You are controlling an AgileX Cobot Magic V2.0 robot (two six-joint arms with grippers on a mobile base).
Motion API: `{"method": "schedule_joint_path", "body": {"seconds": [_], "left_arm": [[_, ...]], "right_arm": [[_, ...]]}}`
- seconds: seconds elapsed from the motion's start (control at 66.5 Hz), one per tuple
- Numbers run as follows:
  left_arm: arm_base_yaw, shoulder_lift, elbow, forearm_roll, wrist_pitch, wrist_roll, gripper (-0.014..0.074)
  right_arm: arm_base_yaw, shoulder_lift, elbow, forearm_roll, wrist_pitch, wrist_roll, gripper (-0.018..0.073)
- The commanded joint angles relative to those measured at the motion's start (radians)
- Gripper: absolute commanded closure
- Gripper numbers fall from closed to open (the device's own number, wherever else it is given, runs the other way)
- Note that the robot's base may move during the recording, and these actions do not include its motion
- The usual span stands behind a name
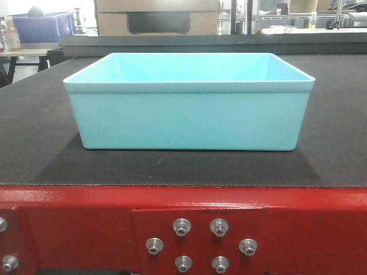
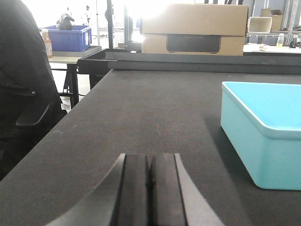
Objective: Fetch blue bin and place on conveyor start
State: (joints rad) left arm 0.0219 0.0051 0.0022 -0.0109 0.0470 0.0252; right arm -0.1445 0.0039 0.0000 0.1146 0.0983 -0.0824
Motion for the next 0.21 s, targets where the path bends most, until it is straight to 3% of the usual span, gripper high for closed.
{"method": "schedule_joint_path", "body": {"seconds": [0.0, 0.196], "left_arm": [[0.003, -0.005, -0.002, -0.008, -0.017, 0.000, 0.0707], [0.003, -0.005, -0.002, -0.008, -0.017, 0.000, 0.0707]], "right_arm": [[-0.005, -0.004, 0.000, 0.001, -0.024, -0.008, 0.0721], [-0.005, -0.004, 0.000, 0.001, -0.024, -0.008, 0.0721]]}}
